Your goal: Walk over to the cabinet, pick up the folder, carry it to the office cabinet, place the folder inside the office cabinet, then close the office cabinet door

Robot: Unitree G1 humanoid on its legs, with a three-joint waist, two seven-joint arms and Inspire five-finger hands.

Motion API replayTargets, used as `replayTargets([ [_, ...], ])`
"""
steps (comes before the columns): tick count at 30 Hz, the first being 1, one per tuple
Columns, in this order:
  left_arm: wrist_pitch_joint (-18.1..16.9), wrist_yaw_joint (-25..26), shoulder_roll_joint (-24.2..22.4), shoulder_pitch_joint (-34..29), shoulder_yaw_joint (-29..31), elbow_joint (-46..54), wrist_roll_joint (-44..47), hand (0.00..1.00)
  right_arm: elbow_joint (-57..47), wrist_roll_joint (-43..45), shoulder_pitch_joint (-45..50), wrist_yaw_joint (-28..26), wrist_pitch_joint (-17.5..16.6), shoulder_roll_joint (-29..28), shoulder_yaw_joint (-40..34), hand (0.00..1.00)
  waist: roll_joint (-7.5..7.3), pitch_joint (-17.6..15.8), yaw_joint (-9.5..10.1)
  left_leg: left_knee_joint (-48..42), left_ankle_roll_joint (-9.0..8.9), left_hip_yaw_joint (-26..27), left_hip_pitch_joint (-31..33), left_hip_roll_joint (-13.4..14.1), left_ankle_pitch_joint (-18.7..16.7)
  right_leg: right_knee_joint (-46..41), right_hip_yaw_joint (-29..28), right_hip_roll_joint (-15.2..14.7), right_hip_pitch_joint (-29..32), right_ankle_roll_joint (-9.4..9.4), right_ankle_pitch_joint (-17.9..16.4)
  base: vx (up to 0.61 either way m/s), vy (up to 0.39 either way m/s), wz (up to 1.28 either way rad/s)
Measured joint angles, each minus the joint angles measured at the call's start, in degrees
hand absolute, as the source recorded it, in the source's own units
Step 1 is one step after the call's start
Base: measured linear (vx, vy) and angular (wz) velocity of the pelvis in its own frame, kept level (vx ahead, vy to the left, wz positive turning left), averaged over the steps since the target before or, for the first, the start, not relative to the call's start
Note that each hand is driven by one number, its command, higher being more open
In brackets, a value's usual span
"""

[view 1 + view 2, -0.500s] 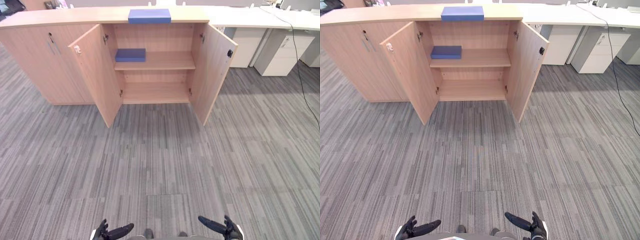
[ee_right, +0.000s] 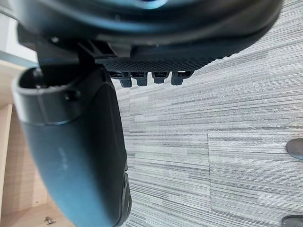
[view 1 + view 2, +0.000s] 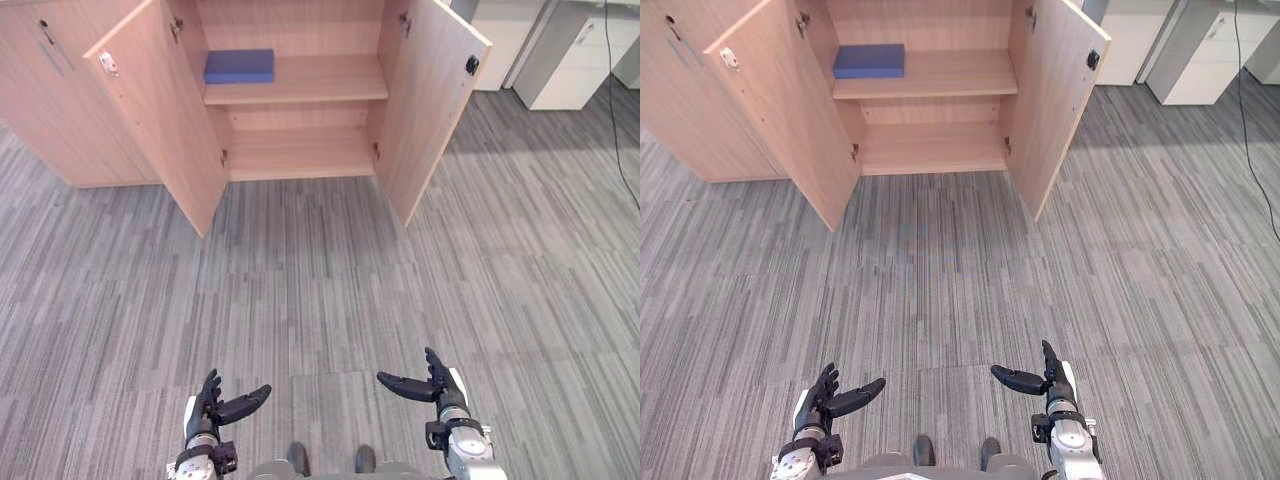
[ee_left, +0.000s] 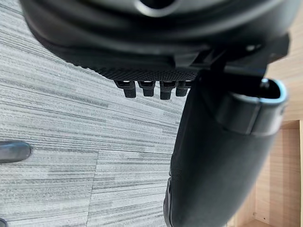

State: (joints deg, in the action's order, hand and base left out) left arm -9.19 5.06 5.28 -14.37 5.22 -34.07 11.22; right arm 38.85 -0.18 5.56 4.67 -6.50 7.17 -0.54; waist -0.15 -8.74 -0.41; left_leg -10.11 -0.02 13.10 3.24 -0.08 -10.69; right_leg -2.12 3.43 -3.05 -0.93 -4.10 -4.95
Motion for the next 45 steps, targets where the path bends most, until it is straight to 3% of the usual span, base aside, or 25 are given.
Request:
replayTargets([
  [3, 0.1, 0.0, -1.3, -0.2, -0.1, 1.4, 0.0, 1.0, 0.1, 0.0, -0.5, 0.2, 0.1, 0.7, 0.0, 1.0, 0.79, -0.7, 0.59, -4.9, 1.53, 1.0, 1.4, 0.2, -5.1, -14.5, 0.1, -1.0, 6.4, -2.1, -6.4, 0.07, 0.101, -0.23],
  [6, 0.1, 0.3, -0.7, -0.8, -1.2, 2.6, 0.0, 1.0, 0.1, 0.0, -0.1, 0.3, 0.3, 0.6, 0.3, 1.0, 0.61, -2.0, -0.27, -5.1, 3.14, 0.1, -2.5, -1.4, -7.3, -39.6, 3.4, -4.5, 16.4, -1.22, -9.9, 0.19, 0.123, 0.09],
  [9, 0.2, 1.8, 0.9, -0.4, -2.9, 2.7, 0.0, 1.0, 0.1, 0.1, 0.0, 0.3, 0.8, 0.6, 1.5, 1.0, 1.07, -2.9, -0.85, -3.4, 3.45, -1.9, -6.7, -1.4, -9.4, -40.1, 6.6, -4.9, 22.8, 0.53, -12.7, 0.33, 0.034, 0.32],
  [11, 0.1, 2.4, 1.2, 1.2, -2.9, 2.7, 0.0, 1.0, 0.1, 0.1, -0.6, 0.4, 0.8, 1.0, 2.1, 1.0, 1.81, -4.4, -1.67, -1.1, 3.24, -3.7, -9.4, 0.1, -9.5, -33.7, 8.7, -3.3, 27.1, 1.41, -11.2, 0.47, -0.058, 0.61],
  [12, 0.1, 2.5, 1.2, 2.5, -3.0, 2.6, 0.0, 1.0, 0.0, 0.1, -1.0, 0.4, 0.8, 1.6, 2.4, 1.0, 3.09, -5.3, -2.22, 0.7, 2.2, -5.2, -11.3, 2.1, -9.6, -26.5, 10.0, -1.4, 29.3, 1.86, -7.5, 0.55, -0.114, 0.66],
  [14, 0.1, 2.5, 1.5, 3.7, -3.4, 2.5, 0.0, 1.0, -0.1, 0.4, -0.3, 0.5, 0.8, 1.8, 2.5, 1.0, 2.98, -5.4, -2.64, 2.5, -0.8, -6.8, -14.5, 3.4, -10.2, -15.8, 10.2, 0.2, 31.2, 2.46, 1.4, 0.63, -0.148, 0.71],
  [15, 0.1, 2.5, 1.6, 3.6, -3.3, 2.2, -0.1, 1.0, -0.5, 0.6, 0.1, 0.6, 0.8, 1.9, 2.5, 1.0, 2.61, -5.4, -3.43, 2.5, -2.76, -8.0, -16.7, 3.7, -11.3, -14.5, 9.5, 0.0, 31.0, 3.93, 10.0, 0.72, -0.204, 0.55],
  [16, 0.2, 2.5, 0.6, 4.6, -3.5, 1.2, -0.1, 1.0, -0.3, 0.6, -1.3, 0.8, 1.0, 2.8, 2.3, 1.0, 4.77, -6.2, -3.53, 0.6, -4.43, -8.5, -17.8, 6.0, -11.4, -20.9, 10.7, 0.7, 31.7, 6.76, 10.2, 0.85, -0.266, 0.45],
  [17, 0.1, 2.2, 0.6, 5.2, -4.0, 1.1, -0.1, 1.0, -0.6, 0.6, -2.1, 1.0, 0.9, 2.7, 1.9, 1.0, 4.73, -6.2, -3.87, -3.1, -7.69, -8.3, -16.5, 6.5, -9.4, -24.2, 11.3, 0.2, 31.9, 7.25, 6.3, 0.69, -0.235, 0.33],
  [18, 0.1, 2.1, 0.4, 5.6, -4.7, 0.9, -0.1, 1.0, -1.0, 0.6, -2.4, 1.1, 0.9, 2.8, 1.7, 1.0, 4.75, -6.3, -4.03, -9.7, -8.69, -7.9, -14.3, 7.0, -6.5, -25.2, 11.7, 0.0, 30.5, 7.1, 3.4, 0.67, -0.263, 0.34],
  [20, 0.1, 2.1, -0.8, 5.4, -4.4, 0.1, -0.2, 1.0, -0.9, 0.6, -2.2, 1.2, 0.9, 2.7, 2.7, 1.0, 4.5, -6.9, -3.92, -30.0, -8.66, -6.4, -6.7, 9.7, 5.4, -22.0, 11.8, 1.0, 22.8, 7.52, -0.1, 0.63, -0.243, 0.16],
  [22, 0.0, 2.0, -0.6, 5.2, -4.1, 0.1, -0.2, 1.0, -0.8, 0.7, -2.5, 1.5, 0.9, 1.4, 3.3, 1.0, 3.59, -8.4, -1.92, -52.9, -4.47, -2.2, 5.0, 14.3, 0.2, -13.3, 10.7, 4.0, 11.0, 8.44, -1.1, 0.63, -0.193, -0.23],
  [25, 0.0, 1.5, -0.2, 5.4, -4.1, 0.4, -0.2, 1.0, -1.1, 1.3, -3.5, 1.7, 0.4, 0.8, 3.3, 1.0, 1.44, -9.5, -0.11, -43.8, -1.96, 3.0, 17.0, 12.8, -4.0, -3.5, 8.1, 4.1, -0.3, 8.31, -1.1, 0.71, -0.103, -0.32],
  [27, 0.0, 1.1, 0.2, 5.3, -4.1, 0.5, -0.2, 1.0, -0.8, 1.3, -4.9, 1.8, 0.4, 1.3, 3.3, 1.0, 0.99, -9.8, 1.58, -24.5, -2.96, 1.5, 20.7, 9.2, -2.5, -0.8, 4.9, 3.3, -3.8, 6.86, -2.2, 0.61, 0.035, -0.83],
  [28, 0.1, 1.2, 0.3, 5.0, -3.9, 0.5, -0.2, 1.0, -0.4, 1.2, -5.6, 1.9, 0.4, 1.5, 3.0, 1.0, 1.16, -9.7, 2.36, -10.4, -3.82, -0.8, 21.2, 7.7, 2.2, 0.4, 2.6, 2.9, -6.2, 5.49, -3.6, 0.64, 0.117, -1.03],
  [29, 0.1, 1.2, 0.3, 4.8, -3.8, 0.4, -0.2, 1.0, 0.2, 1.2, -6.0, 2.1, 0.4, 1.4, 2.8, 1.0, 1.2, -9.6, 2.71, -5.9, -3.66, -1.8, 21.2, 7.1, 6.2, 0.9, 1.5, 2.6, -7.6, 4.83, -4.3, 0.68, 0.208, -1.08],
  [30, 0.2, 1.4, 0.3, 4.7, -3.3, 0.1, -0.2, 1.0, 1.4, 1.2, -6.0, 2.4, 0.5, 1.3, 2.4, 1.0, 0.82, -9.2, 3.52, -4.7, -1.78, -2.1, 19.5, 6.4, 15.0, 1.1, -0.6, 1.8, -9.9, 3.31, -5.5, 0.71, 0.252, -0.68],
  [31, 0.2, 1.5, 0.7, 5.1, -3.0, -0.2, -0.2, 1.0, 1.7, 1.2, -5.7, 2.6, 0.6, 0.8, 2.3, 1.0, -0.7, -8.5, 3.16, -5.0, 1.8, -1.8, 18.9, 4.8, 15.5, 0.5, -0.8, -0.4, -10.2, 2.74, -5.8, 0.71, 0.263, -0.41],
  [33, 0.1, 1.8, 0.3, 6.0, -2.5, 0.6, -0.7, 1.0, 1.5, 1.1, -5.0, 2.3, 0.7, 0.4, 0.9, 1.0, -1.7, -7.9, 2.03, -9.5, 3.89, -0.9, 18.6, 3.1, 10.8, -8.3, -1.8, -3.0, -7.9, 1.23, -6.6, 0.67, 0.261, -0.03],
  [36, 0.2, 1.9, 1.0, 4.9, -2.5, 0.3, -1.8, 1.0, 2.5, 1.0, -3.9, 2.0, 0.8, -0.7, 0.7, 1.0, -2.07, -7.7, 0.75, -10.7, 4.89, 0.8, 7.2, 1.3, 2.2, -44.9, -1.9, -6.6, 2.7, -6.17, 0.3, 0.68, 0.241, -0.2],
  [38, 0.1, 2.2, 1.5, 5.1, -2.8, 0.1, -1.7, 1.0, 2.9, 1.0, -3.4, 1.7, 0.9, -1.4, 1.1, 1.0, -1.98, -7.6, 0.15, -7.0, 5.12, 0.8, 0.0, 0.7, 1.0, -56.3, 0.6, -7.9, 9.1, -0.45, -4.4, 0.47, 0.073, 0.03],
  [39, 0.1, 2.3, 1.6, 5.1, -2.8, 0.1, -1.7, 1.0, 2.9, 1.0, -3.1, 1.7, 0.8, -1.7, 1.5, 1.0, -1.79, -7.4, -0.11, -4.5, 5.12, 0.7, -3.0, 0.8, 1.0, -56.3, 2.7, -7.8, 11.8, 0.53, -6.2, 0.48, 0.016, 0.13],
  [42, 0.0, 2.3, 2.8, 6.2, -2.5, -0.2, -1.7, 1.0, 3.0, 0.9, -3.0, 1.3, 0.8, -1.7, 2.6, 1.0, -1.58, -7.5, -1.08, -1.9, 5.0, -0.7, -8.2, 3.1, 1.0, -36.4, 8.4, -3.8, 17.6, 2.29, -9.1, 0.48, -0.087, 0.34],
  [44, 0.0, 2.2, 3.4, 5.7, -2.4, -0.1, -1.7, 1.0, 3.1, 1.0, -1.3, 1.3, 0.8, -1.5, 2.6, 1.0, -2.74, -6.5, -1.77, -2.5, 0.91, -2.0, -10.0, 2.8, -0.7, -12.3, 7.5, -0.6, 16.5, 3.16, 1.3, 0.59, -0.166, 0.51],
  [45, 0.6, 2.3, 1.3, 6.4, -2.4, -2.9, -1.7, 1.0, 5.2, 0.6, -0.9, 1.5, 1.2, 0.2, 2.1, 1.0, -0.77, -5.4, -1.35, -5.0, -3.02, -3.2, -11.5, 4.8, -4.6, -11.9, 6.8, 1.0, 17.0, 7.01, 11.1, 0.58, -0.153, 0.33],
])
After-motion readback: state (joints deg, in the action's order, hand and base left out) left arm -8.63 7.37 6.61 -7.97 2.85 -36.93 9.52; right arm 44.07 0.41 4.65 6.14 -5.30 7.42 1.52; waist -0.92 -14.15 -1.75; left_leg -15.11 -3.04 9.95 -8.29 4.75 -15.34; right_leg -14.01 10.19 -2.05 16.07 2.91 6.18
